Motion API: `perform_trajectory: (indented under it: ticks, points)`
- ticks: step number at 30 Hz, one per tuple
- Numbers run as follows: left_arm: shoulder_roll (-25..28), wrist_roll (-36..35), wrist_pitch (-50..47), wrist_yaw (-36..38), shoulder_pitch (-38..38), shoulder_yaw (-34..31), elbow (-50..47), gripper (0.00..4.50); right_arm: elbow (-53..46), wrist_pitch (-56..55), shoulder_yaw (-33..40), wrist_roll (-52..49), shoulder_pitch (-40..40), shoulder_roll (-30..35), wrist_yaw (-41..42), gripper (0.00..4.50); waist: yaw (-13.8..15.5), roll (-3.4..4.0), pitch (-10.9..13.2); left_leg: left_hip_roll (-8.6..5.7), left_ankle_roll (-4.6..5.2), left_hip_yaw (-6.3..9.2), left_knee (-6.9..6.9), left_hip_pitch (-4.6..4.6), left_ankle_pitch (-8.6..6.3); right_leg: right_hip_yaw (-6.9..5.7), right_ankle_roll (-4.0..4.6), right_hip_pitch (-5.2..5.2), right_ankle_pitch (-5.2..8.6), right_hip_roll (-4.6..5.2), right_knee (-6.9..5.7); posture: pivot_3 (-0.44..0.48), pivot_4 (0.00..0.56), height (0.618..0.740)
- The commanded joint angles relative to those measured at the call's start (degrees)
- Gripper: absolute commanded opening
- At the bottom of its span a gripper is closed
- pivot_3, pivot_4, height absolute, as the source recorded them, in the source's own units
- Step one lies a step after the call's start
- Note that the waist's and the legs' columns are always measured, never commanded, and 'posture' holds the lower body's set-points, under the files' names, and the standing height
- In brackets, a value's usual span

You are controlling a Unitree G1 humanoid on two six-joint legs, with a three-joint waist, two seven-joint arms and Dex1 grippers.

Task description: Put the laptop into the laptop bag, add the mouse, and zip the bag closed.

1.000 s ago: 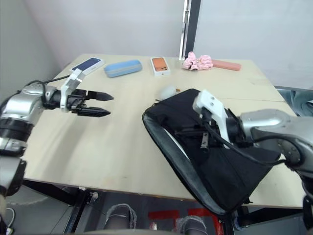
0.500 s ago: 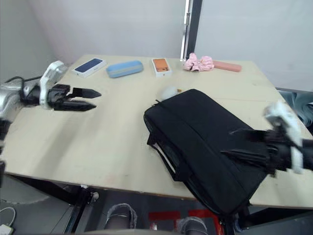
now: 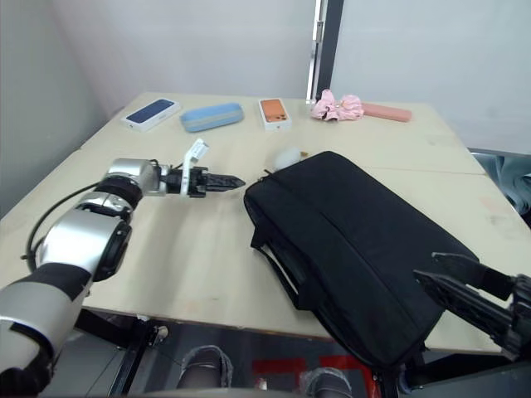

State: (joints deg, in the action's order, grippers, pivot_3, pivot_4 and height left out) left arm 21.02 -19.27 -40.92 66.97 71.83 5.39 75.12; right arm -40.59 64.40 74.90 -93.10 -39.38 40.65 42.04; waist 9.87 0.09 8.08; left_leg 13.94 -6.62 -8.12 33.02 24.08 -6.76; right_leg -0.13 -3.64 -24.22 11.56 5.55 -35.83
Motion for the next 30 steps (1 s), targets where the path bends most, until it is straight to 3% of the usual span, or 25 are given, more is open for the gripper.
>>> perform_trajectory:
  ticks: [1,6,13,16,26,30]
  points:
    - [-2.08,1.79,2.81,-7.47,0.85,-4.44,1.80,4.50,-4.95,-5.52,5.89,-8.28,-7.27,-2.52,-2.01,4.47,0.32,-0.02,0.03,0.00,0.01,0.03,-0.02,0.03,-0.01,-0.05,0.00,0.03,0.00,0.00,0.09,0.000,0.150,0.740]
    - [-4.74,2.99,3.64,-9.99,0.59,-8.82,2.34,4.50,-8.66,-12.59,8.27,-15.45,-16.85,-5.51,-2.62,4.47,0.25,-0.04,0.05,-0.16,0.12,0.08,-0.09,0.01,-0.09,-0.13,-0.22,0.25,0.03,0.28,0.43,0.000,0.150,0.740]
    - [-8.66,3.44,3.64,-11.80,0.45,-14.50,2.36,4.50,-11.85,-20.95,10.14,-19.33,-20.35,-1.98,-4.78,4.47,0.36,-0.05,0.06,-0.72,0.34,0.15,-0.20,0.06,-0.09,-0.18,-0.56,0.32,0.03,0.73,0.54,0.000,0.150,0.740]
    - [-9.24,4.92,4.57,-11.01,0.28,-14.80,2.20,3.66,-10.96,-21.43,9.54,-17.77,-21.73,-1.12,-4.01,4.50,0.35,-0.05,0.06,-0.76,0.43,0.16,-0.24,0.15,-0.13,-0.23,-0.61,0.34,0.02,0.76,0.73,0.000,0.150,0.740]
    - [-7.74,7.63,3.27,-6.66,1.93,-15.00,1.61,0.06,-1.29,-14.90,-0.78,-6.06,-26.38,0.69,2.08,4.50,0.44,-0.01,0.06,-0.88,0.53,0.65,-0.23,0.80,-0.21,-0.82,-0.70,0.29,0.03,0.88,1.08,0.000,0.150,0.740]
    - [-6.12,7.24,1.88,-4.31,2.65,-15.96,0.98,0.02,5.68,-10.81,-9.46,1.21,-25.74,3.27,4.45,4.50,0.18,0.01,0.07,-0.89,0.54,0.83,-0.15,0.92,-0.20,-1.01,-0.68,0.33,0.02,0.89,1.11,0.000,0.150,0.740]
